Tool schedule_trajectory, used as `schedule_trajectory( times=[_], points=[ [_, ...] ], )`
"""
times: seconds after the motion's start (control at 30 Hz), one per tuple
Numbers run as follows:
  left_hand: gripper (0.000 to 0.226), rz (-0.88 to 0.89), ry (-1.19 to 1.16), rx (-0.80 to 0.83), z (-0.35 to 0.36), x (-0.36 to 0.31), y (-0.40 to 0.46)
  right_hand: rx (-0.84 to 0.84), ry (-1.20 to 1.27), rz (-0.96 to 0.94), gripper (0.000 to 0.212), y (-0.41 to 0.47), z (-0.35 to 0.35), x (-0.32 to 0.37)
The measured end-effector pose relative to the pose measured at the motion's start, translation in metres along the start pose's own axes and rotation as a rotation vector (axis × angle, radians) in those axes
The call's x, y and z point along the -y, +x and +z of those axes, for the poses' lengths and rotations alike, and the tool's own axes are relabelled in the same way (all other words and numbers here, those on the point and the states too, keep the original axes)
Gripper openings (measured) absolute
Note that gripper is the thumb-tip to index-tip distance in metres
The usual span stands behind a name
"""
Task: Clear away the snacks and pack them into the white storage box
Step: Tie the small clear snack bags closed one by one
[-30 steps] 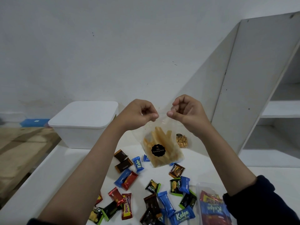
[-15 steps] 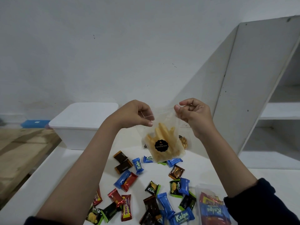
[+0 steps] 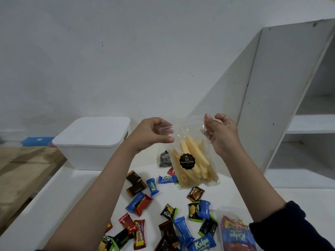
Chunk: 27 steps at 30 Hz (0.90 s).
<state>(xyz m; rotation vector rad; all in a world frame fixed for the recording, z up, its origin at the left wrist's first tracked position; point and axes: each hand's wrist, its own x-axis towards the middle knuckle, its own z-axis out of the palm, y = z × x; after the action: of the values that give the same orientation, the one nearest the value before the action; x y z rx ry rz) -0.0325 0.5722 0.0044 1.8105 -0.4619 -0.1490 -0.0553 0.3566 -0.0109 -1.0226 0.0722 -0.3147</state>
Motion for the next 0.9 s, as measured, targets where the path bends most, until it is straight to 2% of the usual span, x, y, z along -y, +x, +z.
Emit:
schedule_trajectory(
  times=[0.13,0.23,0.33,0.47,0.53,0.73,0.8,0.9],
  points=[
    [0.04,-0.057,-0.21,-0.114,0.015,0.014,0.003,-0.031,0.041,0.012,0.022,-0.003,-0.005,-0.002],
    [0.028,-0.066,-0.302,-0.188,0.021,0.02,0.006,-0.025,-0.147,-0.029,0.011,-0.003,-0.012,-0.003],
    [0.018,-0.051,-0.335,-0.163,0.025,0.021,0.005,0.058,-0.339,-0.032,0.001,-0.005,-0.018,-0.002],
    [0.016,-0.011,-0.406,-0.122,0.029,0.025,0.002,0.17,-0.573,-0.083,0.012,-0.009,-0.02,0.002],
    [0.014,0.02,-0.358,-0.105,0.028,0.027,0.001,0.255,-0.672,-0.101,0.013,-0.01,-0.021,0.007],
    [0.011,0.06,-0.091,0.042,0.027,0.027,-0.005,0.576,-0.929,0.019,0.009,-0.015,-0.014,0.016],
    [0.009,0.049,-0.097,-0.013,0.029,0.031,-0.003,0.579,-0.87,0.047,0.007,-0.017,-0.01,0.011],
    [0.02,-0.035,-0.006,-0.257,0.038,0.04,-0.002,0.46,-0.734,0.082,0.007,-0.02,-0.009,-0.002]
  ],
)
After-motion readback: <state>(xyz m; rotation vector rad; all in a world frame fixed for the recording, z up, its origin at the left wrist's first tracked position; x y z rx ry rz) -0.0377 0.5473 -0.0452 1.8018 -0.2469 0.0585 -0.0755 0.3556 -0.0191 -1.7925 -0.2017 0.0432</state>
